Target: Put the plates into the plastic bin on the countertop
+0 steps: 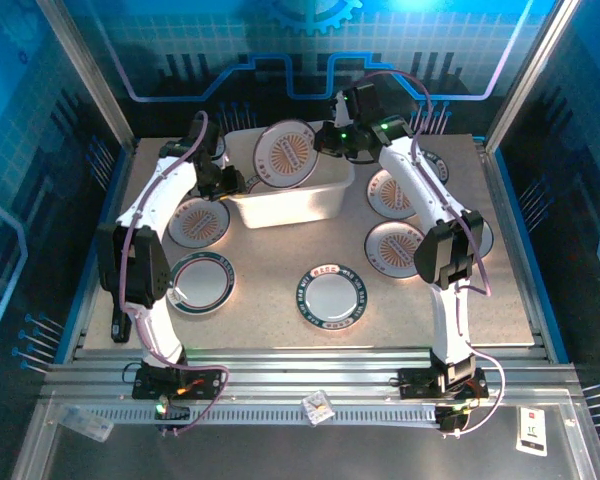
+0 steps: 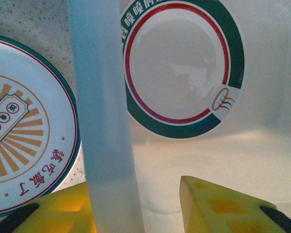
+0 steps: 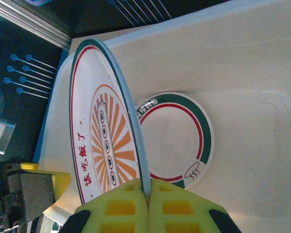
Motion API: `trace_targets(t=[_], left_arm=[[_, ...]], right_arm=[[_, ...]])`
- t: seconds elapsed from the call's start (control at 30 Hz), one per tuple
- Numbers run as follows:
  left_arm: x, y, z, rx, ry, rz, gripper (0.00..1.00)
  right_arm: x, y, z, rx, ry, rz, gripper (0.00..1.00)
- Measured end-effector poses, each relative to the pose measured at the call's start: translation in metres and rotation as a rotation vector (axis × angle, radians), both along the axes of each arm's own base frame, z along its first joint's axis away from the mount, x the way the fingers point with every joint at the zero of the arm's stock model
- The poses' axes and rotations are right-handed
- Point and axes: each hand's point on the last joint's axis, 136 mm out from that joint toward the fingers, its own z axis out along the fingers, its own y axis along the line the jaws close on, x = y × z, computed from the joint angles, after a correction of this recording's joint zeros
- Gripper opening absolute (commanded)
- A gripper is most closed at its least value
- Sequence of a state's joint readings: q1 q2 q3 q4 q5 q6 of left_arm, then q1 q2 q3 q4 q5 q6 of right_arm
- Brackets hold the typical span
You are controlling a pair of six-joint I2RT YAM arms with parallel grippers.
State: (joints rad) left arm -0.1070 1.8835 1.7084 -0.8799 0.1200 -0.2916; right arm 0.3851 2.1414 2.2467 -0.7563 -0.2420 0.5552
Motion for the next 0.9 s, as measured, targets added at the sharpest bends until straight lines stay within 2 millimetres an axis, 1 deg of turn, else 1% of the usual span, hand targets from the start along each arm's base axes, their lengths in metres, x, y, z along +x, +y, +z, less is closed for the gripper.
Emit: trace_targets(t=[0.2,0.4,0.5,0.7,0.77,0.9], left_arm=[[-0.009,-0.003,0.003,-0.012,0.010,-0.010,0.29],[-0.023,-0.016,0.011,-0.035,0.004,-0.044,0.29],[-0.036,-0.022,0.011,-0.044,0.011,-0.052,0.29],[-0.065,-0.025,0.002,-0.056,0.048,-0.032,0.30],[-0.070,-0.024,-0.002,-0.061,0.058,-0.018,0.30],[-0.071,-0.025,-0.001,-0.072,0.033,-0.007,0.30]], right_arm=[[-0.001,-0.006,-0.009,-0.007,0.028,-0.005,0.00],[-0.009,-0.007,-0.010,-0.006,0.058,0.013,0.00],[-0.016,-0.009,-0.010,-0.010,0.074,0.019,0.00],[-0.042,-0.015,-0.016,-0.024,0.119,0.025,0.00],[-0.048,-0.016,-0.020,-0.030,0.133,0.028,0.00],[-0.056,-0.014,-0.033,-0.037,0.160,0.038,0.00]])
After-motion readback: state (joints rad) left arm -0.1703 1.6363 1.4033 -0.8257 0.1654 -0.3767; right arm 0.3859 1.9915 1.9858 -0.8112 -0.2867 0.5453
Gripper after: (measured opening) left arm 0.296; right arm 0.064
